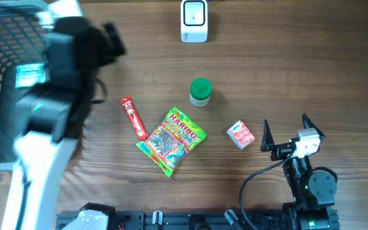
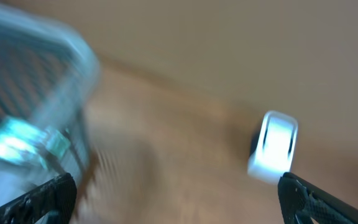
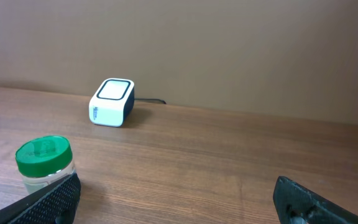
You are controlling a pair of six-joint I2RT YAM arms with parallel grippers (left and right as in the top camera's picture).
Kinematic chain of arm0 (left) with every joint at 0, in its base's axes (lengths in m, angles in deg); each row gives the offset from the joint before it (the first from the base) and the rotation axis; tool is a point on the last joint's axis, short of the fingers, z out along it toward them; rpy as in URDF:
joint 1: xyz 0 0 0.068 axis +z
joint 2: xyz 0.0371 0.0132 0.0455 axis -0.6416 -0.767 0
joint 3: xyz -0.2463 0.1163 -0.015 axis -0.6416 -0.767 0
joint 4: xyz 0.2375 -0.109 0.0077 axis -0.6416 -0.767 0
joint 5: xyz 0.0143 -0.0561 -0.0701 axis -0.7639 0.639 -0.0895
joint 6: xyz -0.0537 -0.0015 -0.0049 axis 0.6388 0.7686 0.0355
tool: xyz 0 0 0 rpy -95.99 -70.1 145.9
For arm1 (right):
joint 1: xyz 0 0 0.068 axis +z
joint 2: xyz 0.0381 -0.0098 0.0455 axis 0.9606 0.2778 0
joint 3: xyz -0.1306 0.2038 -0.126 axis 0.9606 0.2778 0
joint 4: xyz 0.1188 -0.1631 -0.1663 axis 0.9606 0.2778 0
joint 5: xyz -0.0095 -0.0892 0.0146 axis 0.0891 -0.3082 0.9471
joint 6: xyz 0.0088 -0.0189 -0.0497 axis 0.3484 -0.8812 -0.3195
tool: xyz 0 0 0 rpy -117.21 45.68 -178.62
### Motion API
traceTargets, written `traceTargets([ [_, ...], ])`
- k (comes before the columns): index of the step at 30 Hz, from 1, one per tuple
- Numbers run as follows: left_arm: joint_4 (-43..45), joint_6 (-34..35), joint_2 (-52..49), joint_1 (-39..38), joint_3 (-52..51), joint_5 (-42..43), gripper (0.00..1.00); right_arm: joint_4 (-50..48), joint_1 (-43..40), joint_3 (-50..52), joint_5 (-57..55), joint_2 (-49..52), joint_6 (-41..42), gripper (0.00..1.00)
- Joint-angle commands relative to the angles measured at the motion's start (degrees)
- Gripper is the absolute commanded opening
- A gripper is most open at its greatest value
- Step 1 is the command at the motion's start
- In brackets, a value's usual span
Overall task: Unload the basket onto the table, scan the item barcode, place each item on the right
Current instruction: 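Place the Nescafe stick on the table left of the bag, then grasp the mint-green Zappy wipes pack in the basket with the left gripper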
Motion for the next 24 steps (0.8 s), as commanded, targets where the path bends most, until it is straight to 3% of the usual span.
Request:
traceTargets([
  [1,-2.23,1.66,2.82,12.37,0.81,-0.79,1.00,-0.11,0.17,0.07,-0.61,-0.20,-1.03,1.00],
  [4,-5.55,12.31,0.52,27.06,-0.13,1.18,1.00,-0.11,0.17,0.07,-0.61,-0.20,-0.98,1.00],
  [10,-5.38,20.72,-12.24,48.06,-1.79,28.17,1.00,-0.11,0.17,0.07,-0.61,-0.20,-1.01,1.00],
  [13,-4.26,20.81,-21.42,50.95,-1.79,31.36,1.00,-0.11,0.17,0.07,-0.61,-0.20,-1.01,1.00],
  [19,2.84,20.57,-39.91,49.16,-1.79,31.52,1.00,-0.11,0.17,0.07,-0.61,-0.20,-1.01,1.00],
  [24,9.73,20.59,-44.35,46.34,-1.79,31.56,1.00,-0.11,0.17,0.07,-0.61,-0.20,-0.98,1.00],
])
